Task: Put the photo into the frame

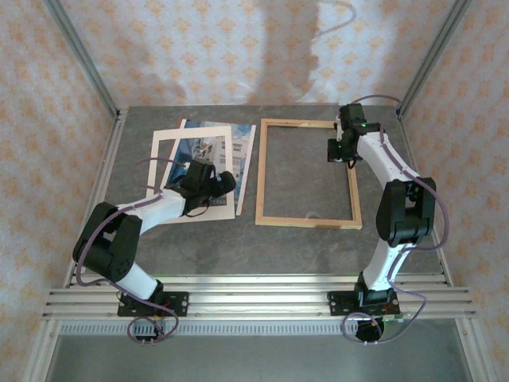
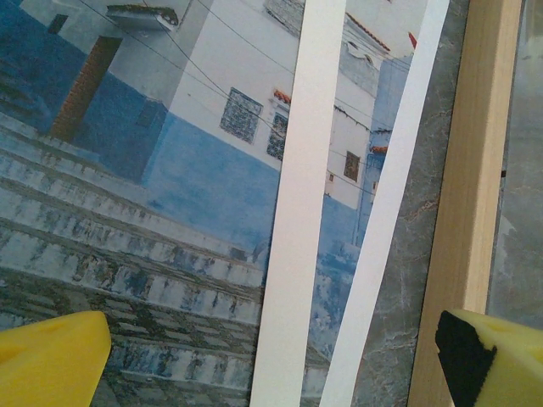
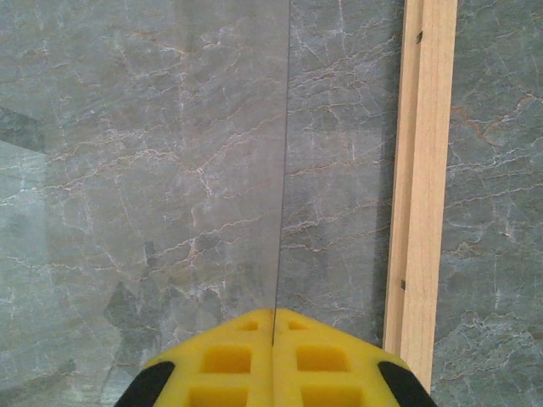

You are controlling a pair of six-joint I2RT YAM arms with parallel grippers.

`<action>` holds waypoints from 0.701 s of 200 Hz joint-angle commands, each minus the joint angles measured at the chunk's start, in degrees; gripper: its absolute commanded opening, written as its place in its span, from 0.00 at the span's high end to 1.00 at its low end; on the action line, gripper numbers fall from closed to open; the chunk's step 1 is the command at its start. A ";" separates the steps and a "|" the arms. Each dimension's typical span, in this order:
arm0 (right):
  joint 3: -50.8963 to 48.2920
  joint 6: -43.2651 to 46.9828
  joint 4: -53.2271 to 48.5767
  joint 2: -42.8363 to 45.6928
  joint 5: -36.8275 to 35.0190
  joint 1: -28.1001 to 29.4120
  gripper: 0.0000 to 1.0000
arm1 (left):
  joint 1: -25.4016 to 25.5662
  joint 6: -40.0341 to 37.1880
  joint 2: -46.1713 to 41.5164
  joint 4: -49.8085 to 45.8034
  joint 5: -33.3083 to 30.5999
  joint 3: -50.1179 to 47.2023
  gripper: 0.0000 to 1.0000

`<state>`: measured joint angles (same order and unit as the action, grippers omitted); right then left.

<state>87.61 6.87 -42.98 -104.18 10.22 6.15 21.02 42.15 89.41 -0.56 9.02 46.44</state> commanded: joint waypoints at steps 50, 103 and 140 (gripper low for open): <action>0.37 -0.55 0.35 1.58 -1.86 -0.26 1.00 | 0.17 0.21 0.68 0.56 0.22 1.05 0.00; 1.49 0.07 -0.05 1.20 -2.59 -0.26 1.00 | 0.16 0.30 0.85 0.65 0.28 0.84 0.00; 1.90 0.57 -0.04 1.00 -2.96 -0.26 1.00 | 0.16 0.31 0.68 0.69 0.22 0.67 0.00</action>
<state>87.70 6.92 -43.03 -104.18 9.76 6.15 21.02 42.15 89.41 -0.56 9.04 46.44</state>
